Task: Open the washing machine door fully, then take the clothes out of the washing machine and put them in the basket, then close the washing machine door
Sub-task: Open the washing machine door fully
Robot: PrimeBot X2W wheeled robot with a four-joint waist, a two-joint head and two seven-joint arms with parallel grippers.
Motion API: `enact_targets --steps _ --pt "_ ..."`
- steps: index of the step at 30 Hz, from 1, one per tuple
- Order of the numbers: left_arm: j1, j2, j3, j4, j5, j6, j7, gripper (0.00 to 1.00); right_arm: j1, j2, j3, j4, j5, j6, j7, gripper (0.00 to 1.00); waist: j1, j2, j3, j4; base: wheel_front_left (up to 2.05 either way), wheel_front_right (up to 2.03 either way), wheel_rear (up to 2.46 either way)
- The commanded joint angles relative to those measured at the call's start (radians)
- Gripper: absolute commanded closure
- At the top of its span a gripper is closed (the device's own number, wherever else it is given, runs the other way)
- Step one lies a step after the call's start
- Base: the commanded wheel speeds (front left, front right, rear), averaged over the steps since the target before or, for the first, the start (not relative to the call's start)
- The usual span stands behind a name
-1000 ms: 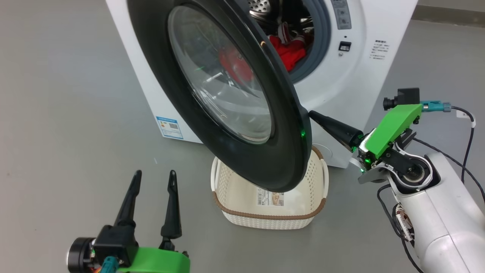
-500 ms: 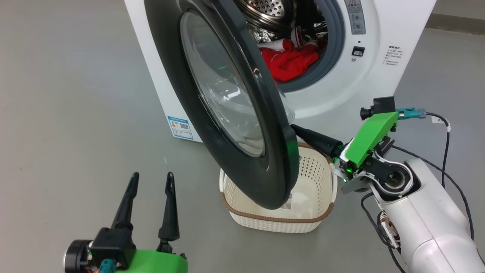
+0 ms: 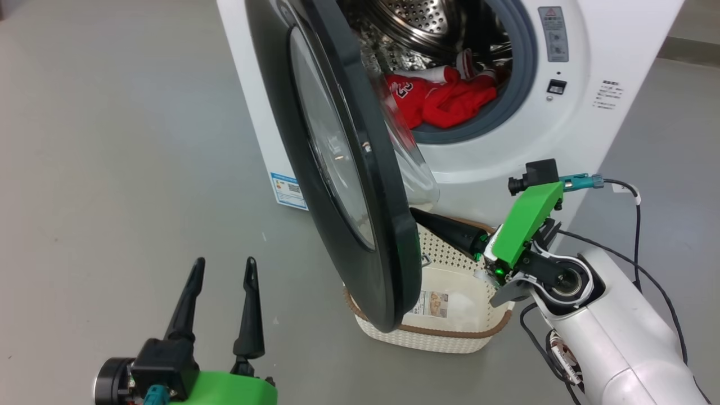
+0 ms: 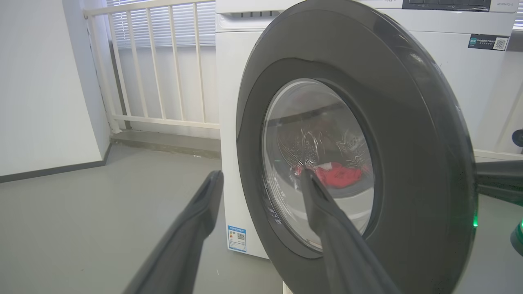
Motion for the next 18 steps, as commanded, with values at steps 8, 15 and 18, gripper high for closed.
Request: enact_targets --steps 8,15,18 --pt "-0.008 0.019 0.03 -0.027 -0.01 0.012 0.003 0.0 0.018 0.019 0.067 -0.042 0.045 0.007 -0.011 1.0 0.0 0.0 -0.009 0.047 0.0 0.0 0.0" --pt "-0.005 0.02 0.023 -0.031 -0.014 0.014 0.009 0.0 0.021 0.019 0.106 -0.052 0.071 0.007 -0.025 1.0 0.0 0.0 -0.016 0.08 0.0 0.0 0.0" --pt "-0.004 0.022 0.021 -0.034 -0.014 0.016 0.011 0.0 0.022 0.019 0.119 -0.053 0.08 0.007 -0.031 1.0 0.0 0.0 -0.019 0.097 0.0 0.0 0.0"
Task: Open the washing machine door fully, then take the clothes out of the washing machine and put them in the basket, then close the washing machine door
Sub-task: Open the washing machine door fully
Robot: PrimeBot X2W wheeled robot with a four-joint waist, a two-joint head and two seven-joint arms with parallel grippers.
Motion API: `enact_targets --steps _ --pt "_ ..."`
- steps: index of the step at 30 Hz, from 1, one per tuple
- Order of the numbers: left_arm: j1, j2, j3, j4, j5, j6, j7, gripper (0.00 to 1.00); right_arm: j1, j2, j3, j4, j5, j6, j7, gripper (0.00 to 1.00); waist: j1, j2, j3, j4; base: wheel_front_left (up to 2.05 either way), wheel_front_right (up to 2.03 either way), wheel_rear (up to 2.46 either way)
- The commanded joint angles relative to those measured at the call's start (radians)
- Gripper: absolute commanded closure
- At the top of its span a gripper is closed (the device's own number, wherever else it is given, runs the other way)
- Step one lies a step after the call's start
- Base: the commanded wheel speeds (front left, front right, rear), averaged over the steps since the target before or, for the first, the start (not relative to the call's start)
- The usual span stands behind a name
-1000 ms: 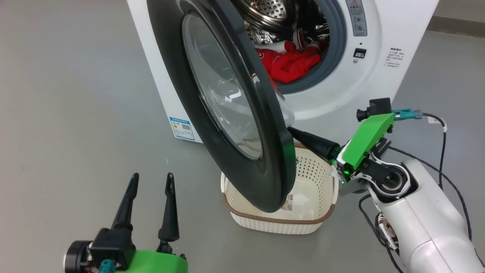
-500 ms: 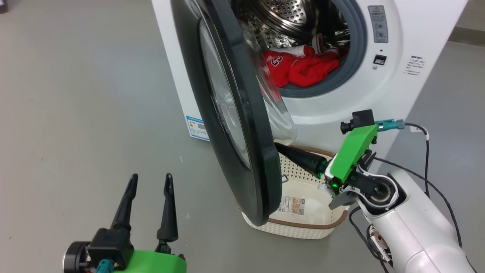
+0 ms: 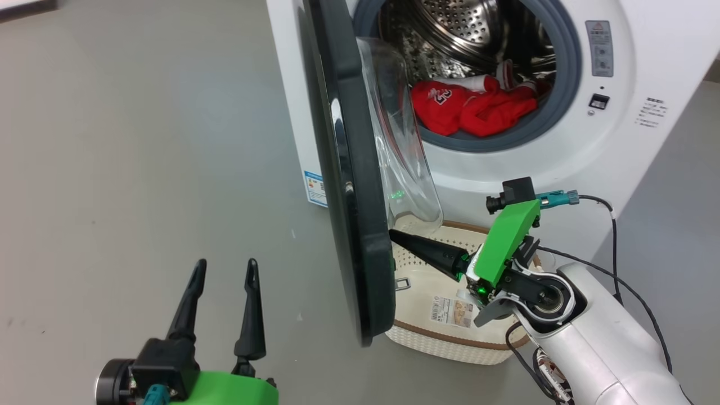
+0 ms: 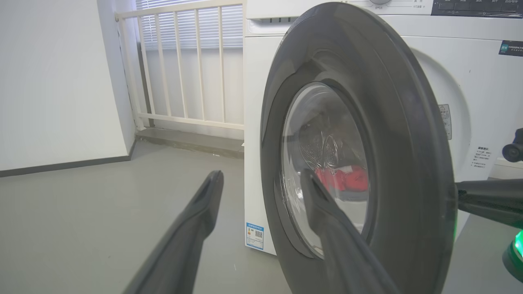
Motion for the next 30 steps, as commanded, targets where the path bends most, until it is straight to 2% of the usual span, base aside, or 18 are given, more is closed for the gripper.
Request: enact_targets --steps 1,14,30 --pt "-0.004 0.019 0.028 -0.031 -0.004 0.008 0.003 0.0 0.0 0.021 0.025 -0.036 0.012 0.007 -0.006 1.0 0.0 0.0 -0.005 0.018 0.0 0.0 0.0" --pt "0.004 0.026 0.021 -0.035 -0.014 0.008 0.011 0.0 -0.006 0.021 0.084 -0.042 0.066 0.007 -0.037 1.0 0.0 0.0 -0.019 0.078 0.0 0.0 0.0" --pt "0.032 0.033 0.036 -0.065 -0.024 0.034 -0.003 0.0 -0.061 0.021 0.174 -0.025 0.116 0.007 -0.056 1.0 0.0 0.0 0.001 0.096 0.0 0.0 0.0"
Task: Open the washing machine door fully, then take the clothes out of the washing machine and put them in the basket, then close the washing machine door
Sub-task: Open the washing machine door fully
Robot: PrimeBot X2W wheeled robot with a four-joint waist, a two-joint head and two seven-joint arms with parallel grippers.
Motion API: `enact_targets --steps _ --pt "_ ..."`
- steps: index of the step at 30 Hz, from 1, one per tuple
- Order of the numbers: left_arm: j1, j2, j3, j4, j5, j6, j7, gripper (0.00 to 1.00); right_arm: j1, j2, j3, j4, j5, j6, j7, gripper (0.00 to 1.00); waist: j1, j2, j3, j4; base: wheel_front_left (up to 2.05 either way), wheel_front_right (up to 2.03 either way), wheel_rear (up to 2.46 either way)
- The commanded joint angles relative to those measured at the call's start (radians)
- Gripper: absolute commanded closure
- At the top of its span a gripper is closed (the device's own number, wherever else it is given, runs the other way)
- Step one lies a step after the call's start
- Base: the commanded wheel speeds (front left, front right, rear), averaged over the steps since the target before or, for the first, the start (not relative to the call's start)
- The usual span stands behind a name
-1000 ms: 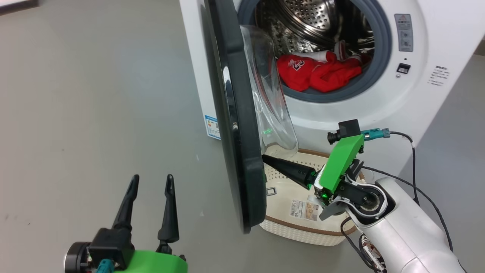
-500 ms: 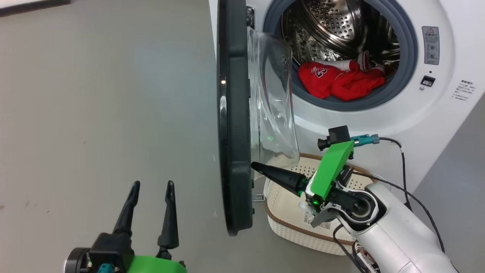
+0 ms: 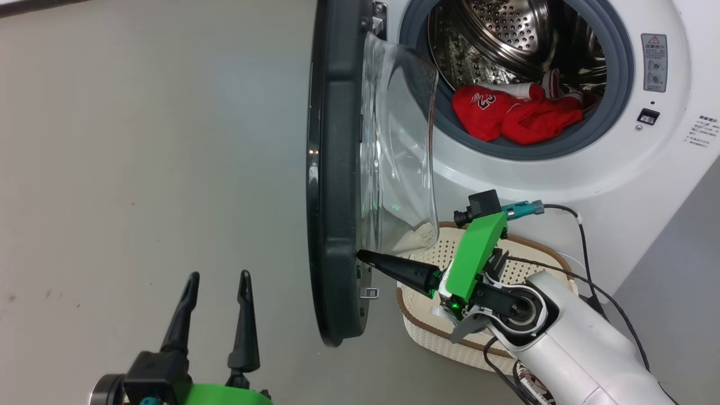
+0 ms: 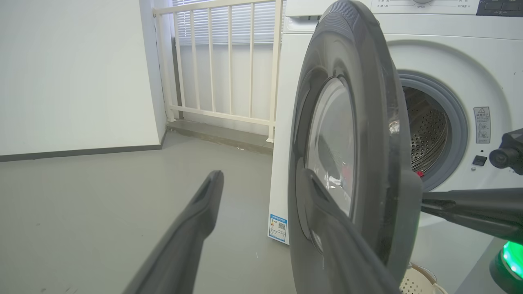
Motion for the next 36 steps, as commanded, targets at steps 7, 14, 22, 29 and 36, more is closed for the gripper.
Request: enact_targets --steps 7,14,22,29,36 --pt "-0.009 0.011 0.036 -0.034 -0.01 0.012 -0.016 0.0 -0.044 0.023 0.024 -0.019 0.018 0.008 -0.015 1.0 -0.0001 0.0 0.0 -0.003 0.0 0.0 0.0" --pt "-0.022 0.005 0.031 -0.023 -0.024 0.0 -0.03 0.0 -0.036 0.007 0.017 -0.036 -0.016 0.008 -0.059 1.0 -0.0001 0.0 -0.005 -0.009 0.0 0.0 0.0" --pt "-0.036 0.007 0.022 0.0 -0.043 -0.025 -0.038 0.0 -0.026 -0.031 0.042 -0.065 -0.162 0.008 -0.196 0.0 -0.0001 0.0 -0.008 -0.045 0.0 0.0 0.0" --pt "-0.043 0.006 0.024 0.011 -0.051 -0.034 -0.056 0.0 -0.045 -0.084 0.109 -0.072 -0.454 0.008 -0.439 0.0 -0.0001 0.0 0.002 -0.101 0.0 0.0 0.0" --pt "-0.041 0.009 0.035 0.021 -0.048 -0.035 -0.076 0.0 -0.034 -0.103 0.111 -0.021 -0.748 0.008 -0.676 0.0 -0.0001 0.0 0.003 -0.139 0.0 0.0 0.0"
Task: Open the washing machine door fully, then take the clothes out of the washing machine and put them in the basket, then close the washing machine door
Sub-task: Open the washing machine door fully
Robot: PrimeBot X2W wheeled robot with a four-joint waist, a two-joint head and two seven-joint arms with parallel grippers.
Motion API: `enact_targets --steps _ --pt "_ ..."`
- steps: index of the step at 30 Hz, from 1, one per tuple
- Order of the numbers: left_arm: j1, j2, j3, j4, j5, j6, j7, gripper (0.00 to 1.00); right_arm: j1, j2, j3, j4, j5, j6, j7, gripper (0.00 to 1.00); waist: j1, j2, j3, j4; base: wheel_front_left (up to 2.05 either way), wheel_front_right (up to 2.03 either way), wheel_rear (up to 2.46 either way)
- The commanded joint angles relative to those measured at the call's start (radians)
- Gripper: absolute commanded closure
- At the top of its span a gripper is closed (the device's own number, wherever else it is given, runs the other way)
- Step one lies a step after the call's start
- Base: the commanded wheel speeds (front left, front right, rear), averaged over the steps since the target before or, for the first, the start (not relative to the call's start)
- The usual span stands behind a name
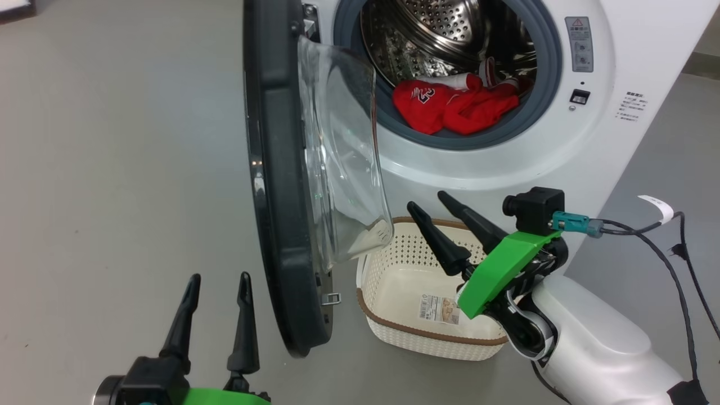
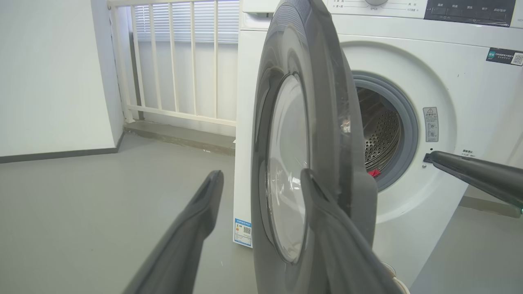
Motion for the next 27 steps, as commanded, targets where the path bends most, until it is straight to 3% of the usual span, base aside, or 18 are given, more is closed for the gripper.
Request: enact_targets --steps 1,8,17,21,27 --pt "-0.036 0.016 0.035 -0.016 0.001 -0.01 -0.011 0.0 -0.017 0.009 -0.008 -0.005 -0.067 0.007 -0.045 0.0 0.0 0.0 -0.002 -0.012 0.0 0.0 0.0" --pt "-0.023 0.03 0.036 -0.012 0.016 -0.006 -0.016 0.0 0.042 0.038 -0.16 -0.005 -0.369 0.007 -0.11 0.0 0.0 0.0 -0.011 -0.024 0.0 0.0 0.0" --pt "-0.005 0.037 0.045 -0.023 0.026 0.001 -0.021 0.0 0.256 0.121 -0.449 -0.252 -0.764 0.007 -0.112 0.0 0.0 0.0 -0.015 -0.018 0.0 0.0 0.0" --pt "0.001 0.037 0.048 -0.029 0.031 0.001 -0.023 0.0 0.34 0.132 -0.503 -0.327 -0.826 0.007 -0.112 0.0 0.0 0.0 -0.017 -0.014 0.0 0.0 0.0" --pt "0.016 0.038 0.056 -0.035 0.037 0.001 -0.024 0.0 0.443 0.133 -0.523 -0.382 -0.785 0.007 -0.113 0.0 0.0 0.0 -0.024 -0.015 0.0 0.0 0.0"
